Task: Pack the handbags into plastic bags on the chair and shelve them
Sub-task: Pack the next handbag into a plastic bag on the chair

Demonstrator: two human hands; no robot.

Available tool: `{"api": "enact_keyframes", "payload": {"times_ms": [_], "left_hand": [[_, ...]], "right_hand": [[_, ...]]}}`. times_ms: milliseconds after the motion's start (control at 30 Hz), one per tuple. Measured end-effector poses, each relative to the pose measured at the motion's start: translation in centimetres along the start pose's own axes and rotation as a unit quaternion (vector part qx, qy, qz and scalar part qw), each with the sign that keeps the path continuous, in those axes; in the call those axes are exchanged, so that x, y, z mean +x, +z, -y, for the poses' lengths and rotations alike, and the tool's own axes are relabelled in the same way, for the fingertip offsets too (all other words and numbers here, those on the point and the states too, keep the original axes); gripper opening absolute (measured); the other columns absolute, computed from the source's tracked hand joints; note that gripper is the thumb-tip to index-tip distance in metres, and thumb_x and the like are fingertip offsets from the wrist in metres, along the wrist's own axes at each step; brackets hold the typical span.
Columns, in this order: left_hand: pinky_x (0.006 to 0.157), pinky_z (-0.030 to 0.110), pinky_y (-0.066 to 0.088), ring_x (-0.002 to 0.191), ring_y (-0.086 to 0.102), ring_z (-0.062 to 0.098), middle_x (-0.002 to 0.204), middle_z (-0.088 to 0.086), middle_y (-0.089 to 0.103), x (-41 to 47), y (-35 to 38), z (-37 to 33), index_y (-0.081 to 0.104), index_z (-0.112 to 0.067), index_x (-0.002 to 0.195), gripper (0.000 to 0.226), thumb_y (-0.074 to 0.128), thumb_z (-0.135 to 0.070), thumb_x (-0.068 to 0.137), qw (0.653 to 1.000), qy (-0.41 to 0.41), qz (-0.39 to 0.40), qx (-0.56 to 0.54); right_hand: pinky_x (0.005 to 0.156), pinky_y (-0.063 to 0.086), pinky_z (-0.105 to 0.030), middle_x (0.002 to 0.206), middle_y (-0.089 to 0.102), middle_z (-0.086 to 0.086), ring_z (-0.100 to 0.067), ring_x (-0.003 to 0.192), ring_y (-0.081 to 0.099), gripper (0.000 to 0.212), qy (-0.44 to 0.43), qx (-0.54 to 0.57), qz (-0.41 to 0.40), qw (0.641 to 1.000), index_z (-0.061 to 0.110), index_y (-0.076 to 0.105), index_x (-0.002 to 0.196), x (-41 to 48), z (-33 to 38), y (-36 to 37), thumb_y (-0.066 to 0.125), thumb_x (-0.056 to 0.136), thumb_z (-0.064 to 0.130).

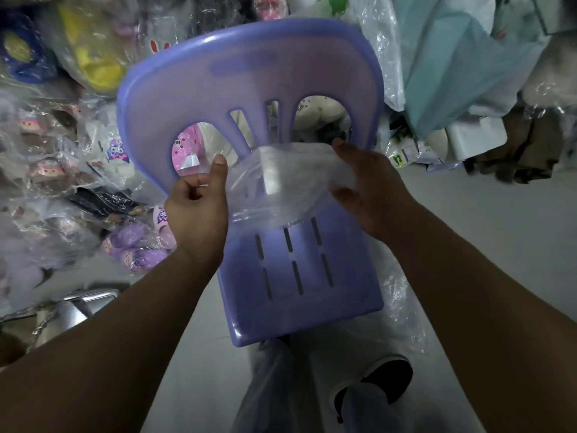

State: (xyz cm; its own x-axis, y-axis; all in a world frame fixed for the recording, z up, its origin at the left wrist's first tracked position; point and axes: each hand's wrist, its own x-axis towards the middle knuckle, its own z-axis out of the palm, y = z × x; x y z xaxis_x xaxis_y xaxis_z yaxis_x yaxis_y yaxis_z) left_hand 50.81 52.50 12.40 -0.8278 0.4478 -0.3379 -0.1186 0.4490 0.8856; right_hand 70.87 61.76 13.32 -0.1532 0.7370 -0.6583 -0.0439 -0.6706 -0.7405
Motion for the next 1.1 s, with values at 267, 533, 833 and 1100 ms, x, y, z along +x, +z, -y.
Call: {"api": "enact_keyframes", "payload": {"times_ms": [267, 533, 833, 1100], "left_hand": [[0.089, 0.025, 0.051, 0.098, 0.062, 0.011, 0.118, 0.004, 0.061, -2.3, 0.8, 0.2, 0.054, -0.020, 0.117, 0.042, 0.062, -0.023, 0.076, 0.982, 0.169, 0.074, 0.040], [0.073, 0.030, 0.049, 0.076, 0.061, 0.012, 0.083, -0.003, 0.066, -0.3, -0.3, 0.6, 0.063, -0.021, 0.086, 0.021, 0.057, -0.039, 0.096, 0.967, 0.205, 0.007, 0.153], [0.098, 0.040, 0.031, 0.115, 0.046, 0.036, 0.115, 0.011, 0.062, -0.5, 1.7, -4.7, 0.071, -0.014, 0.097, 0.035, 0.043, -0.035, 0.092, 0.938, 0.127, -0.159, 0.282], [0.081, 0.045, 0.048, 0.087, 0.064, 0.040, 0.094, 0.011, 0.071, -3.5, 6.7, -5.5, 0.061, -0.014, 0.129, 0.060, 0.066, -0.052, 0.084, 0.761, 0.473, 0.155, 0.415]], "right_hand": [[0.087, 0.060, -0.040, 0.108, 0.071, -0.006, -0.017, 0.095, 0.070, 0.041, -0.159, -0.098, -0.038, 0.982, 0.018, 0.065, 0.116, -0.2, -1.0, 1.4, 0.066, 0.082, -0.005], [0.071, 0.045, -0.029, 0.076, 0.062, -0.003, -0.012, 0.067, 0.053, 0.026, -0.178, -0.186, -0.220, 0.941, 0.016, 0.068, 0.071, 0.5, -0.2, 0.7, 0.060, 0.081, 0.039], [0.057, 0.036, -0.030, 0.045, 0.048, 0.010, -0.012, 0.049, 0.040, 0.048, -0.082, -0.045, -0.120, 0.988, 0.022, 0.056, 0.042, 1.0, 1.1, 1.1, 0.058, 0.091, 0.019], [0.068, 0.053, -0.036, 0.075, 0.066, -0.007, -0.018, 0.067, 0.063, 0.025, -0.151, -0.069, -0.072, 0.983, 0.018, 0.059, 0.083, 1.7, 0.8, 1.7, 0.057, 0.099, 0.038]]}}
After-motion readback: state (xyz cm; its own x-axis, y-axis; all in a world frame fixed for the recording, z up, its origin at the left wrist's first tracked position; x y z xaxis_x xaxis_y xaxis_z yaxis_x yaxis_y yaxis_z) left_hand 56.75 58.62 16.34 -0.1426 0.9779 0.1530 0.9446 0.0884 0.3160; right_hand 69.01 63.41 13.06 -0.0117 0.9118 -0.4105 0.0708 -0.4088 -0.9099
